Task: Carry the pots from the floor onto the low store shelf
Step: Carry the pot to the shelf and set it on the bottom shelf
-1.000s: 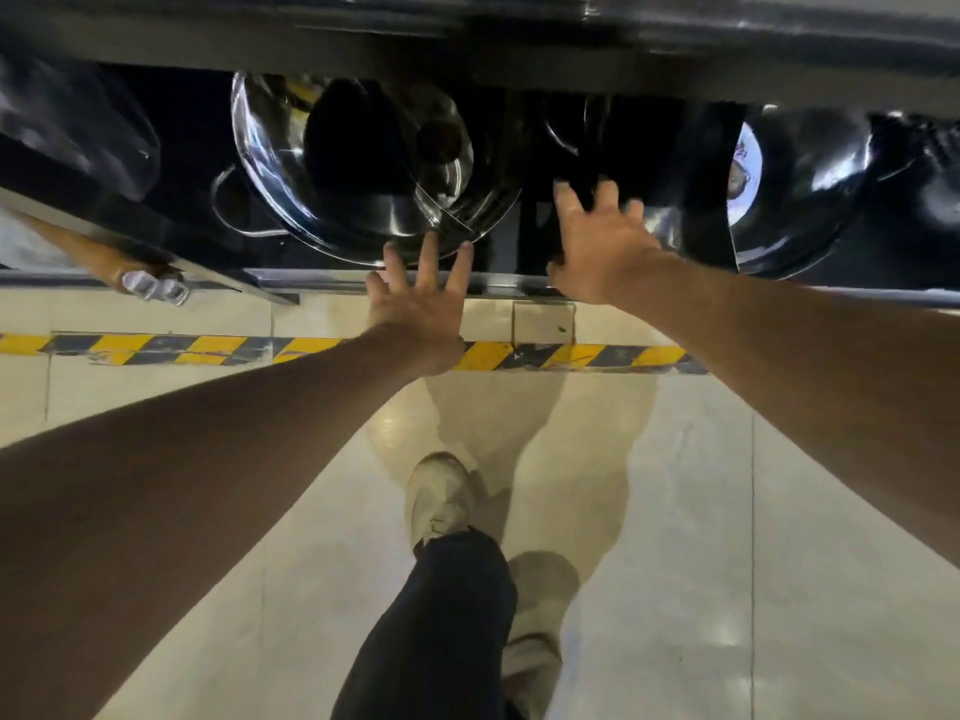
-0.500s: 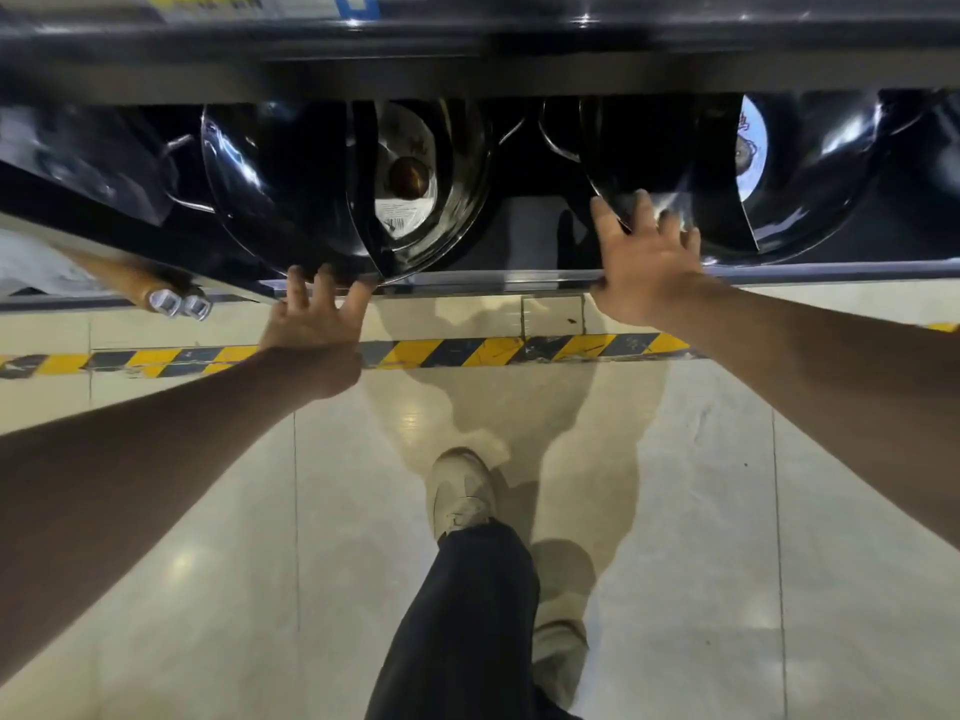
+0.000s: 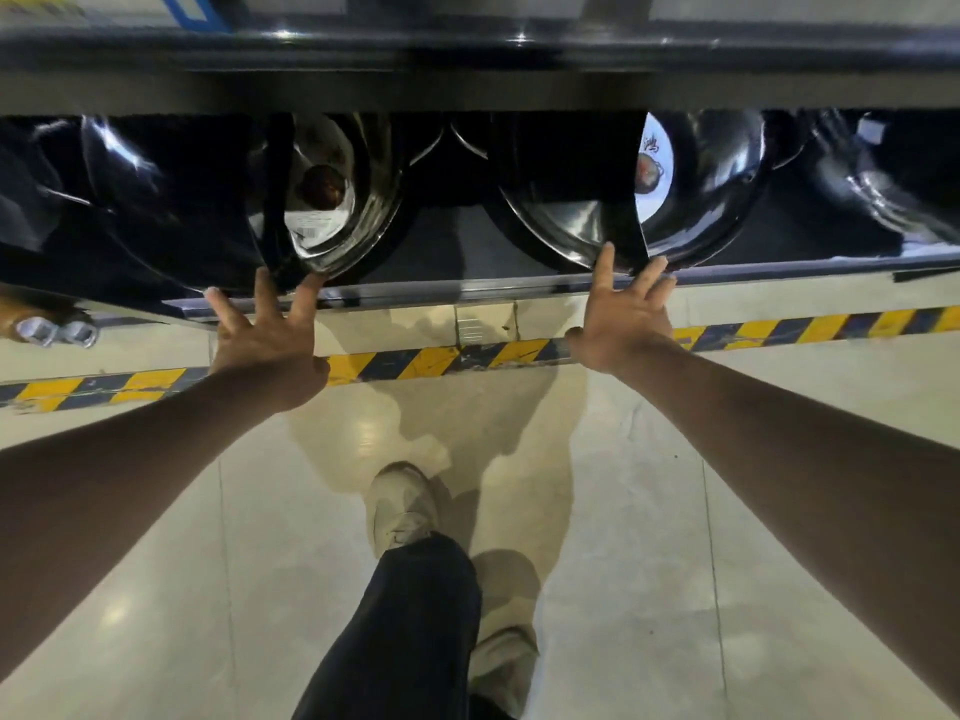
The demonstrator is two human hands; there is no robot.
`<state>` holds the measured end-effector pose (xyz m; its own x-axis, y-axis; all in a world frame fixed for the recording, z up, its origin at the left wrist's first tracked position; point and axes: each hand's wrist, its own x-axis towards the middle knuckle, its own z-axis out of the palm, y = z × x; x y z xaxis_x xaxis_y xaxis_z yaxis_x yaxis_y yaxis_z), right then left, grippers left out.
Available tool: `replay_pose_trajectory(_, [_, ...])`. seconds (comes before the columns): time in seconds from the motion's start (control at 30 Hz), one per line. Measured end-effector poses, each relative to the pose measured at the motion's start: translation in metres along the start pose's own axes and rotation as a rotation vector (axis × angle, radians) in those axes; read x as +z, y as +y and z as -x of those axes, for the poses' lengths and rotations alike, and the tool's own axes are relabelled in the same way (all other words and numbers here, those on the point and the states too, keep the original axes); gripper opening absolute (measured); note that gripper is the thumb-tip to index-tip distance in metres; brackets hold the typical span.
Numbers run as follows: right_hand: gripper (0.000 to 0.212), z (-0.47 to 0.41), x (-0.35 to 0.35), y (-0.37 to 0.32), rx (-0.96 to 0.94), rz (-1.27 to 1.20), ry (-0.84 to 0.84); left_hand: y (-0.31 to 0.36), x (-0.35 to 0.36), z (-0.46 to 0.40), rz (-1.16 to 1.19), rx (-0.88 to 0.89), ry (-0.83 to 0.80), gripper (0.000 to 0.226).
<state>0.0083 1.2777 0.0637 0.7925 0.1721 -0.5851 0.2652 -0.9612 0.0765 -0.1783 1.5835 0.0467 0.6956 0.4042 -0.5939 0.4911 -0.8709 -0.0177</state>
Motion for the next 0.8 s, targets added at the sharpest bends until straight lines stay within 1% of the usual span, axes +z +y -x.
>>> replay_pose_trajectory(0.1, [0.113,-0.001,-0.002,-0.006,0.019,-0.064,-0.034,0.004,-0.008,0.004,0.034,-0.044,-0.017,0.095])
replay_pose_trajectory(0.23, [0.111,-0.008,-0.009,0.011,0.019,-0.067,-0.051,0.000,-0.013,0.004,0.006,-0.024,-0.015,0.095])
replay_pose_trajectory(0.43, [0.107,-0.010,-0.022,0.040,-0.015,0.012,-0.071,-0.002,-0.017,0.005,-0.027,-0.023,-0.052,0.099])
replay_pose_trajectory(0.67, [0.101,-0.002,-0.032,0.035,0.007,0.018,-0.100,0.010,-0.037,0.014,0.005,-0.050,-0.116,0.093])
replay_pose_trajectory(0.73, [0.098,0.008,-0.040,0.035,-0.016,0.018,-0.089,0.017,-0.046,0.024,-0.017,-0.053,-0.127,0.091])
replay_pose_trajectory(0.8, [0.095,0.025,-0.051,0.037,-0.059,0.018,-0.098,0.028,-0.060,0.038,-0.069,-0.011,-0.140,0.087])
